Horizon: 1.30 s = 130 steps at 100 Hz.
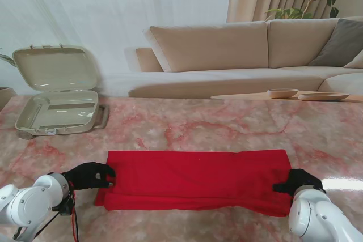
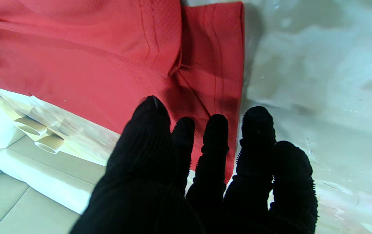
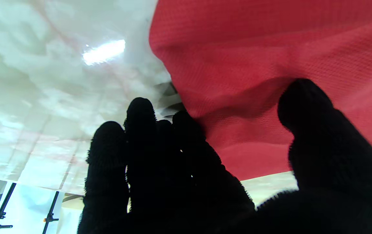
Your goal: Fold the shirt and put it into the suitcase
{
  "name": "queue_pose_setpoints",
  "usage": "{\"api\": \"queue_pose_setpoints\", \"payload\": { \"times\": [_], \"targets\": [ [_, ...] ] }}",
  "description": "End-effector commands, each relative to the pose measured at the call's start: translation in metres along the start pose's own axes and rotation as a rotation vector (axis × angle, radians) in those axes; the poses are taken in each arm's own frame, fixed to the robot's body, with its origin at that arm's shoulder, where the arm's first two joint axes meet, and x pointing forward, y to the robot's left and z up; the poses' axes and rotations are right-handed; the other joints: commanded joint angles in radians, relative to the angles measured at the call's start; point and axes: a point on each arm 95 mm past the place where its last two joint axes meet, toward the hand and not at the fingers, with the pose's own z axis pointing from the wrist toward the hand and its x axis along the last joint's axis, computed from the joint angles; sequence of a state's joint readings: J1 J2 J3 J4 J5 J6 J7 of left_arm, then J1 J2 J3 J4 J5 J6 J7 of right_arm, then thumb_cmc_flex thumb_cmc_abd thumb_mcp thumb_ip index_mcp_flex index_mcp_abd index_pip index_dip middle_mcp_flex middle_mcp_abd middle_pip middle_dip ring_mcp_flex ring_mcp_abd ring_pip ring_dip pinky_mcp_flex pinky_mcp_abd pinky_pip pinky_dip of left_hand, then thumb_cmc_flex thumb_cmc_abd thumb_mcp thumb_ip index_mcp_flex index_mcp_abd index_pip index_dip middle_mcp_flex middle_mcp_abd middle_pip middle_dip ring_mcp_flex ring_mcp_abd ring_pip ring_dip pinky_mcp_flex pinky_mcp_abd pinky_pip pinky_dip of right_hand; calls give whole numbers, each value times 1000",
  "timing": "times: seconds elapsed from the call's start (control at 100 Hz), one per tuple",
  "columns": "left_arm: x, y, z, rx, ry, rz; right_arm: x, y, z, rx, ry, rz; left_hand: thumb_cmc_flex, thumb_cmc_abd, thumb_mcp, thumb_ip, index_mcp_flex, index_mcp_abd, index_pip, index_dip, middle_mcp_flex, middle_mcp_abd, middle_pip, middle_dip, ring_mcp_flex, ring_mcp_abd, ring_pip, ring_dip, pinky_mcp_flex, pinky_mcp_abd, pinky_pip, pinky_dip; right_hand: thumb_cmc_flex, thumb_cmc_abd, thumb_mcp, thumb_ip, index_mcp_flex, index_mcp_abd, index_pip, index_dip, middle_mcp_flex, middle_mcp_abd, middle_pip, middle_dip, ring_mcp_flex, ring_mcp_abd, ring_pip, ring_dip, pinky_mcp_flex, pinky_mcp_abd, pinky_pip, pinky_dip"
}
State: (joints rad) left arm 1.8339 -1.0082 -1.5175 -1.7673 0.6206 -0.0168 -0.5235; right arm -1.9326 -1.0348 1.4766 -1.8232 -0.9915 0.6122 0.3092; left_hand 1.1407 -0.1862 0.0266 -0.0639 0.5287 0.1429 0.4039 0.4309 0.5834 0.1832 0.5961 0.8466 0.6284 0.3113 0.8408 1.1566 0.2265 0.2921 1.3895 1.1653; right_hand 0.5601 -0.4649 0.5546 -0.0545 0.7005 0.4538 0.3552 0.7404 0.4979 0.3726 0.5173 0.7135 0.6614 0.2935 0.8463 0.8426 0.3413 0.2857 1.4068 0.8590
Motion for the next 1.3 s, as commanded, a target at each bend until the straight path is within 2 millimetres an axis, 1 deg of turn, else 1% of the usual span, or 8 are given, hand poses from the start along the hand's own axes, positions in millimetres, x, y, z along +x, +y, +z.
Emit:
{"api": "queue_pose_setpoints", "payload": {
  "times": [0.0,0.31,0.44,0.5,0.62,0.79,1.05,1.29],
  "targets": [
    [-2,6,1,-15,-8,-7,-1,-27,-1,102,-4,-1,46,41,-39,21,-2,7,4,13,-35,9,-5,1,-40,42,-17,-6,-12,16,-6,-3,46,-34,1,45,113,-317,53,-13,-20,19,21,18,-38,31,-10,13,-12,18,-11,17],
    [-2,8,2,-24,-5,-13,10,-27,0,138,32,26,55,31,-37,22,1,6,9,16,-34,8,-3,16,-38,38,-17,-6,-12,16,-6,-4,103,-97,16,57,140,-332,77,-9,-10,11,29,19,-42,23,-22,5,-21,18,-25,16],
    [-2,8,2,-25,-6,-14,14,-27,1,145,42,35,55,31,-37,22,0,6,10,16,-33,7,-5,24,-38,37,-17,-6,-13,17,-6,-4,110,-168,122,34,154,-347,108,-30,2,5,37,22,-35,18,-21,4,-21,18,-27,19],
    [-2,8,2,-26,-6,-15,15,-27,2,147,44,38,55,31,-37,22,0,6,11,16,-33,6,-5,28,-38,37,-16,-5,-13,17,-6,-4,121,-207,178,-3,140,-361,200,-110,9,2,43,23,-30,15,-20,2,-21,18,-28,20],
    [-2,9,2,-28,-7,-16,16,-26,2,150,52,41,56,30,-37,22,0,6,13,17,-33,6,-8,32,-38,38,-17,-5,-12,17,-6,-4,158,-249,205,-32,120,-379,359,-199,30,-6,55,24,-24,10,-24,-4,-21,18,-29,20],
    [-2,10,2,-27,-8,-19,15,-25,3,161,67,66,56,30,-37,22,-1,6,14,16,-32,6,-10,35,-38,37,-16,-5,-13,17,-7,-4,209,-281,217,-48,108,-393,523,-262,54,-19,72,27,-16,6,-27,-13,-22,19,-33,19],
    [-2,10,3,-28,-9,-21,12,-25,3,187,79,83,57,29,-36,22,0,7,15,16,-31,5,-11,40,-38,38,-16,-5,-13,17,-7,-4,285,-211,230,-46,151,-393,604,-226,59,-33,90,30,-31,-8,-58,-34,-33,24,-75,1],
    [-3,12,3,-28,-11,-28,6,-26,4,201,106,117,57,29,-36,22,1,7,16,16,-31,6,-12,41,-39,38,-17,-5,-14,18,-7,-5,316,-182,312,0,104,-292,617,-61,-5,-40,125,41,-92,-21,-90,-64,-72,-10,-90,12]
  ]
}}
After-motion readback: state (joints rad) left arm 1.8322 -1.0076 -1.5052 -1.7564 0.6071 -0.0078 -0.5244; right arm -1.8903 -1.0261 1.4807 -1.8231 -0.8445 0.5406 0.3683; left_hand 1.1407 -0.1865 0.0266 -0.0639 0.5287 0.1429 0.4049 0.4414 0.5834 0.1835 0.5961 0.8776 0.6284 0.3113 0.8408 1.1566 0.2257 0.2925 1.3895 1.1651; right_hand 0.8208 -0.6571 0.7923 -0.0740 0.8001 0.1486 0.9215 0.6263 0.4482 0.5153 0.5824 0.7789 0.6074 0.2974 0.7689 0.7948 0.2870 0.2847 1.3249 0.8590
